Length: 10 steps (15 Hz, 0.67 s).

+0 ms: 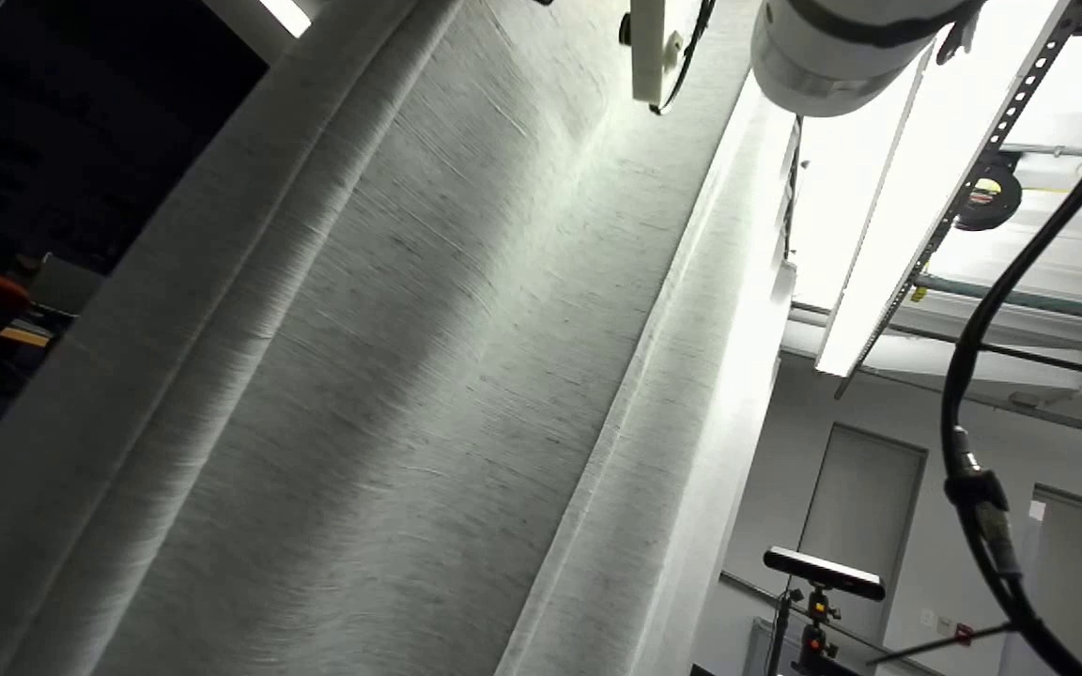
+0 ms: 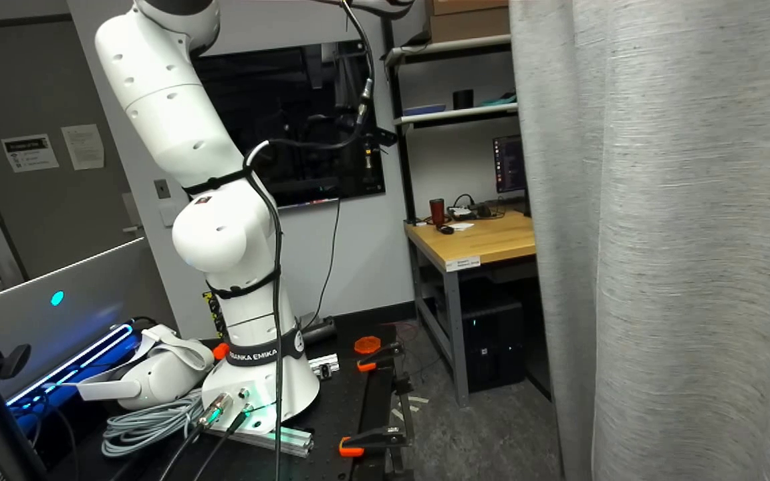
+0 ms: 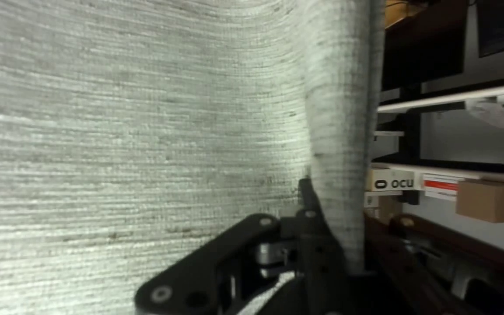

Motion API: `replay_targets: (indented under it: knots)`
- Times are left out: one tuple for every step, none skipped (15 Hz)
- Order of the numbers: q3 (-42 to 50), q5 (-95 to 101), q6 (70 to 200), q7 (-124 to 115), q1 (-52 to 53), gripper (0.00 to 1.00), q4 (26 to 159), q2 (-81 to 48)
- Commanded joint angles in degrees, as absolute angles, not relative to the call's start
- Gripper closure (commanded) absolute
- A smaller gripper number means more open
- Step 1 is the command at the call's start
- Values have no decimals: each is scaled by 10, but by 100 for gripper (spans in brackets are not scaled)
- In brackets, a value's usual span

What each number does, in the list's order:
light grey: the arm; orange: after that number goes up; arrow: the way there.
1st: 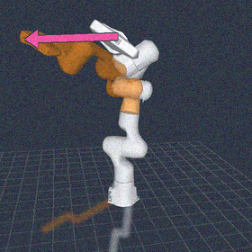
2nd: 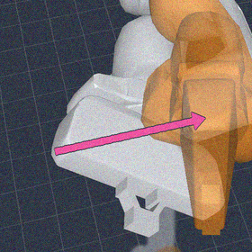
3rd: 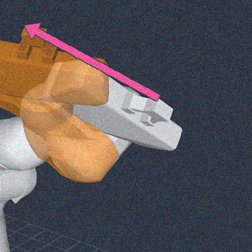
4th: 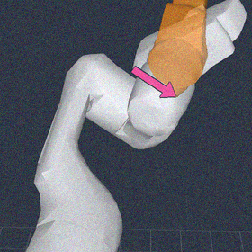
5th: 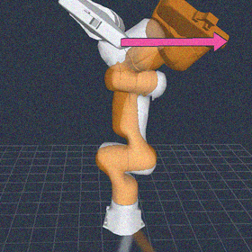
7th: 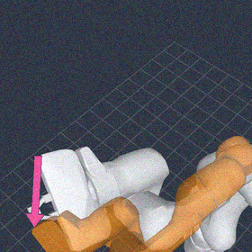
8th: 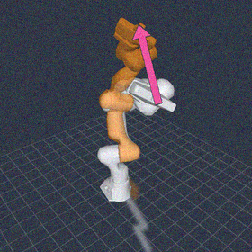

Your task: Move the curtain to the left

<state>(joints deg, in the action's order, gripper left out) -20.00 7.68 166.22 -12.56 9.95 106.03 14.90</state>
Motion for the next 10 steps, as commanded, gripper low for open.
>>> replay_targets:
  knots:
    - [-239,61,1645,-120,144,99,1110,152]
    - [-248,61,1645,-121,150,99,1109,156]
    - [-257,64,1640,-125,153,99,1112,163]
    - [-269,68,1635,-130,155,99,1115,167]
    - [-284,72,1632,-136,157,99,1116,163]
    - [-300,81,1631,-146,157,99,1113,157]
    - [-316,85,1628,-155,153,99,1104,153]
    - [-328,87,1627,-162,149,99,1100,155]
    - [-338,88,1628,-167,147,99,1101,159]
    - [-345,87,1629,-169,147,99,1102,163]
